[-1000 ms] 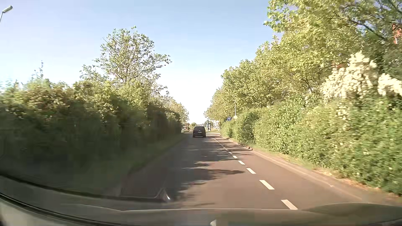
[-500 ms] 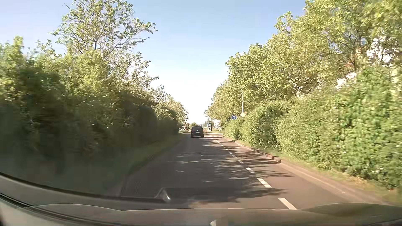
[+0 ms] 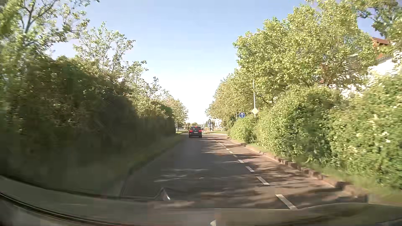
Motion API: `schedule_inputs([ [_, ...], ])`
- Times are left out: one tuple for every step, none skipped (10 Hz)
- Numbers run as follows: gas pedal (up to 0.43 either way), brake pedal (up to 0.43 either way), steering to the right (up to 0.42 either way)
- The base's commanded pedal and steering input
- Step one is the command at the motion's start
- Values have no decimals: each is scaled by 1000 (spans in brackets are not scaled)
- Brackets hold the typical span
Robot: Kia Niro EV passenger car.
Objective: Follow the waypoints while adhering to traffic rules and regulations
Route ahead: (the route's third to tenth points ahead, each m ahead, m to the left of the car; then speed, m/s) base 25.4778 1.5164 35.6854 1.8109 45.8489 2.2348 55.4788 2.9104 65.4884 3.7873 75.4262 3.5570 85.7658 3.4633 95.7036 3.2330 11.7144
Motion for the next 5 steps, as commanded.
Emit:
schedule_inputs([
  [0,0,-8],
  [0,0,-8],
  [0,0,-9],
  [0,0,-9],
  [0,0,-9],
])
